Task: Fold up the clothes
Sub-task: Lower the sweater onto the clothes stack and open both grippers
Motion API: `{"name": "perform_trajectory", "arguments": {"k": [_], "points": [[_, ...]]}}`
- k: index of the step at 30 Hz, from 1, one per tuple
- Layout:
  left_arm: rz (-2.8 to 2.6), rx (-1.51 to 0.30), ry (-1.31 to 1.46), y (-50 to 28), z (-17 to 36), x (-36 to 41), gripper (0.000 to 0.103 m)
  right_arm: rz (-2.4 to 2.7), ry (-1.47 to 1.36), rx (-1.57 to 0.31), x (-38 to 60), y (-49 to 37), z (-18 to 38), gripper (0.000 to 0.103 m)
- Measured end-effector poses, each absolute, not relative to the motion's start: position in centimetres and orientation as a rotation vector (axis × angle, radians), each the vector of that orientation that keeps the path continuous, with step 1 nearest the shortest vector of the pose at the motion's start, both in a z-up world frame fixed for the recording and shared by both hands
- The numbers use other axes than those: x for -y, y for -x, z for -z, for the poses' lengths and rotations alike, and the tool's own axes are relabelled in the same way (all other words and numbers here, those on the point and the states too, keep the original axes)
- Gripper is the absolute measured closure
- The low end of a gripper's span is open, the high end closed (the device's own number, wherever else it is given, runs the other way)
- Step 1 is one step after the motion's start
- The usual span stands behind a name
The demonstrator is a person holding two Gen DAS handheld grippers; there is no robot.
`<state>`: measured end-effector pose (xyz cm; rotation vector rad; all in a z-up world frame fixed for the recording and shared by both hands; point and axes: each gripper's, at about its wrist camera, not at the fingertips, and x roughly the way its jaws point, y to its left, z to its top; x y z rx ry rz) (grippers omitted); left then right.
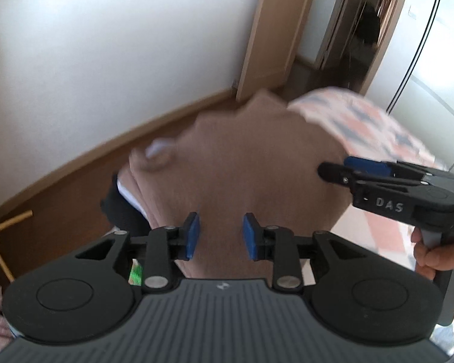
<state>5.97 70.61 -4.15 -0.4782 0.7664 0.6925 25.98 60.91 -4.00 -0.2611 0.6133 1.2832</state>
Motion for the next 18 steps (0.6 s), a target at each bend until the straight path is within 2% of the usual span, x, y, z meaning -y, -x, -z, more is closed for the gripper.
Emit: {"name": "perform_trajectory", "arguments": {"k": [7, 9, 11, 13, 18], "points": [[-0.723, -0.829, 0.504, -6.7, 4.9, -70.9, 0.076, -1.230, 0.428, -0.630, -62.5, -23.7, 7.3, 0.051], [-0.732, -0.849, 0.509, -6.8, 4.1, -70.6, 0.074, -1.224, 0.430, -0.640, -62.6, -23.6, 7.3, 0.051], [-0.746, -0.865, 0.500, -6.8, 3.2, -70.3, 0.068, -1.207, 0.412, -0.664, -62.2, -23.5, 6.4, 0.051], [-0.757, -0.872, 0.484, -6.5, 2.4, -70.0, 0.063, -1.177, 0.378, -0.674, -61.2, -23.7, 5.3, 0.046], [-0.750, -0.900, 0.452, -5.8, 0.6, -69.1, 0.060, -1.125, 0.289, -0.706, -58.4, -22.7, 3.3, 0.033]]}}
